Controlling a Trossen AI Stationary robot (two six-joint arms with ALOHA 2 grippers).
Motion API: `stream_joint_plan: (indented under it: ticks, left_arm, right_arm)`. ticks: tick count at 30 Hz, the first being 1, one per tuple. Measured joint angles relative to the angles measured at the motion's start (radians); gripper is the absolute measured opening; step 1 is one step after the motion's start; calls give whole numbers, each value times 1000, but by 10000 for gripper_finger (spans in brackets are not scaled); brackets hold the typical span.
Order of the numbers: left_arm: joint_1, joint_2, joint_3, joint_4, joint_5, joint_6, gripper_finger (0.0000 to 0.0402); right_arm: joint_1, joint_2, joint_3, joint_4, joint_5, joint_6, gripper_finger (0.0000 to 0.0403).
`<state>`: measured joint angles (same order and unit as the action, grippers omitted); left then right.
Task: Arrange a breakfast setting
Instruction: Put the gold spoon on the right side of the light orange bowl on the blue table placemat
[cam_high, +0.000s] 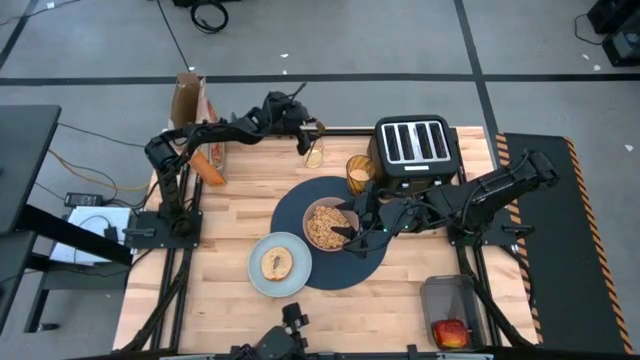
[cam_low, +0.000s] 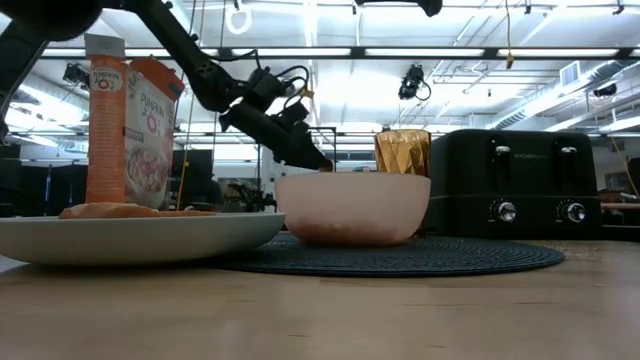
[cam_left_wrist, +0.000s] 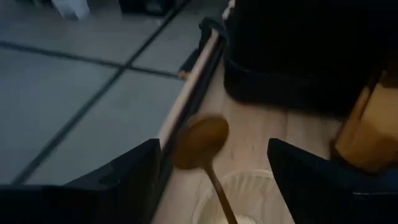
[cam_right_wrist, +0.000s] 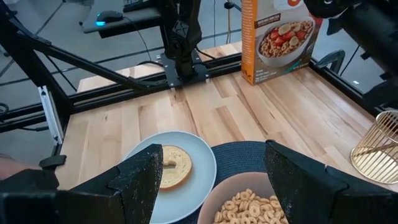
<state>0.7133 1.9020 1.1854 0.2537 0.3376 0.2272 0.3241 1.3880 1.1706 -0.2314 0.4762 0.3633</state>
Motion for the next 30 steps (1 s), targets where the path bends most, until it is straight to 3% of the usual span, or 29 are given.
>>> stream_joint_plan:
  ticks: [6, 16, 23, 30]
  left_arm:
    - [4, 65, -2, 88, 51, -20, 298]
    - [18, 89, 0, 107, 33, -59, 279]
    - [24, 89, 1, 114, -12, -85, 173]
    - [23, 88, 1, 124, -9, -87, 67]
  right_arm:
    - [1, 0, 0, 6, 1, 23, 284]
    - [21, 0, 0, 6, -5, 35, 284]
    - [15, 0, 0, 6, 22, 24, 284]
    - [-26, 0, 0, -45, 282, 82, 284]
